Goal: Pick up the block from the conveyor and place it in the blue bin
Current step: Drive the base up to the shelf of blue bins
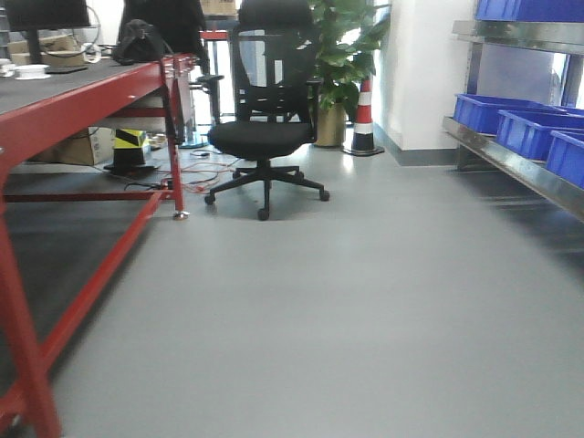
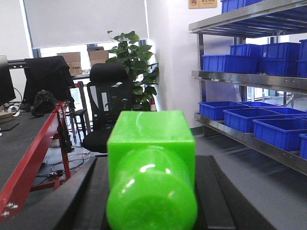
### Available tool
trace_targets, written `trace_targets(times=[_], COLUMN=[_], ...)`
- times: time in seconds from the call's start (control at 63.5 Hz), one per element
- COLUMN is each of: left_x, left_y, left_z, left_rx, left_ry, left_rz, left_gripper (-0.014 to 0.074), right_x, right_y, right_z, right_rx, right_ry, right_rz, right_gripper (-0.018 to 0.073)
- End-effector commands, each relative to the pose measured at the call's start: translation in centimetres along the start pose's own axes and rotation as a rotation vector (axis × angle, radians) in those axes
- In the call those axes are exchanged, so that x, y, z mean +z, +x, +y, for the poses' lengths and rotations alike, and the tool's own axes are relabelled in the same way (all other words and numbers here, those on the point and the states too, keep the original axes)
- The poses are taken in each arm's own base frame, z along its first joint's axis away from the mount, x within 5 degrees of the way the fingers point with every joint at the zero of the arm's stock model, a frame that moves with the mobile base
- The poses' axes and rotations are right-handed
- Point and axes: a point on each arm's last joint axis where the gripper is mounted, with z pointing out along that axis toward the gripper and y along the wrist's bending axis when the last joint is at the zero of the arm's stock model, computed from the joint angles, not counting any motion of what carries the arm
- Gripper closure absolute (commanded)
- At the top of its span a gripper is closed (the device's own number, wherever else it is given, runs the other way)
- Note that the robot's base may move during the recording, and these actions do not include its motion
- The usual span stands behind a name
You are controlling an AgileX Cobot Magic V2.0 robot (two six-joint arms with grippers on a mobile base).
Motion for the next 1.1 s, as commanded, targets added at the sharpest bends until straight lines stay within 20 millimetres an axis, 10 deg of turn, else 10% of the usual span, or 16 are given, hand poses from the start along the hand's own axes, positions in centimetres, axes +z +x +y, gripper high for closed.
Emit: trace_targets(times=[0.0, 1.086], left_x=[-0.13, -0.14], left_y=[-0.26, -0.33], left_z=[0.04, 0.07], left_rx=[-0.008, -0.008], left_ry=[-0.007, -0.01], left_rz=[-0.028, -0.035], left_gripper=[0.0707, 0.0707], right_x=[-0.11, -0.11], right_y=[-0.2, -0.22], right_z=[0.01, 0.01], right_rx=[-0.008, -0.008], right_ry=[-0.001, -0.001], right_rz=[-0.027, -0.028], right_gripper=[0.0721, 0.0721])
